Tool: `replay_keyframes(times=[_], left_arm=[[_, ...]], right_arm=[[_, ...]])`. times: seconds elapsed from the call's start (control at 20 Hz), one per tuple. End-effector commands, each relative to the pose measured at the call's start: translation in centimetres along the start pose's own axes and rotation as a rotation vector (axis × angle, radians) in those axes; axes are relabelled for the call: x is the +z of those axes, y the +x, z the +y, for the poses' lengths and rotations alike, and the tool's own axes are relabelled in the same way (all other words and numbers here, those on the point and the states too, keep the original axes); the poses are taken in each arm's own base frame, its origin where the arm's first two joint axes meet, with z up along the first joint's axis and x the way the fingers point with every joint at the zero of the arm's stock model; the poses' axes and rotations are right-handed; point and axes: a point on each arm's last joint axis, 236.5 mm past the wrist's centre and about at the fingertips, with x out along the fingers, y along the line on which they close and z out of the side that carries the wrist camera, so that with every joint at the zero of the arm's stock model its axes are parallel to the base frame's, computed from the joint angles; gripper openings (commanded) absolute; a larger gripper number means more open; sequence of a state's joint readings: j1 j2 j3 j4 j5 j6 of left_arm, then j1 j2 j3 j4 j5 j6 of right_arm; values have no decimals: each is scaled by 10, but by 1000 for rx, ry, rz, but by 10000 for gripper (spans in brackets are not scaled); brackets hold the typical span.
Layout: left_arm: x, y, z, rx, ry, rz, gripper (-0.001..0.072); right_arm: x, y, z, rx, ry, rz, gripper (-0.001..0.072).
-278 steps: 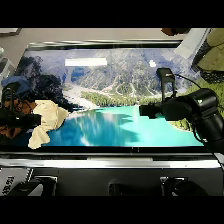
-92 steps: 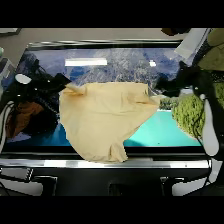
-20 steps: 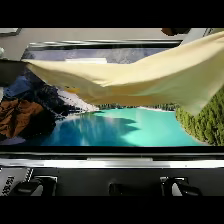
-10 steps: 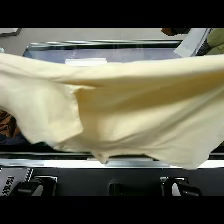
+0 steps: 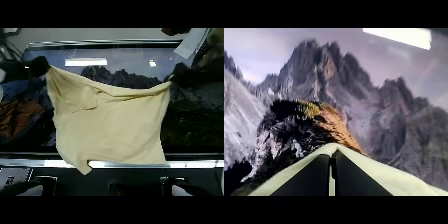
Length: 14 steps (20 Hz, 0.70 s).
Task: Fold the clothes and pants, and hang the long-sleeved shirts on hangers.
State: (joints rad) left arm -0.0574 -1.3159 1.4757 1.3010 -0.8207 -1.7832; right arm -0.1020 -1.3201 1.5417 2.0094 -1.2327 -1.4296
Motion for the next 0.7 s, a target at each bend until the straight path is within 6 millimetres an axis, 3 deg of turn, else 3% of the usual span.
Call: replay_keyframes(times=[0.0, 0.1, 0.2, 0.45, 0.5, 0.55, 0.6, 0.65], left_arm=[[-45, 110, 39, 30, -98, 96, 15], [-56, 139, 52, 40, -129, 95, 15], [-64, 154, 60, 48, -146, 101, 15], [-84, 159, 70, 68, -162, 171, 59], [-88, 155, 73, 71, -179, 200, 60], [-92, 149, 79, 81, -192, 241, 114], [-94, 139, 88, 96, -206, 288, 416], [-95, 127, 97, 106, -201, 329, 643]], right_arm=[[-4, 145, -37, -42, 76, 69, 26], [4, 186, -61, -65, 202, 26, 27], [11, 204, -71, -68, 253, -18, 27], [27, 207, -80, -62, 294, -73, 38], [27, 204, -79, -54, 315, -56, 106], [25, 197, -79, -48, 330, -19, 207], [26, 185, -83, -48, 326, 18, 333], [28, 169, -89, -49, 292, 54, 454]])
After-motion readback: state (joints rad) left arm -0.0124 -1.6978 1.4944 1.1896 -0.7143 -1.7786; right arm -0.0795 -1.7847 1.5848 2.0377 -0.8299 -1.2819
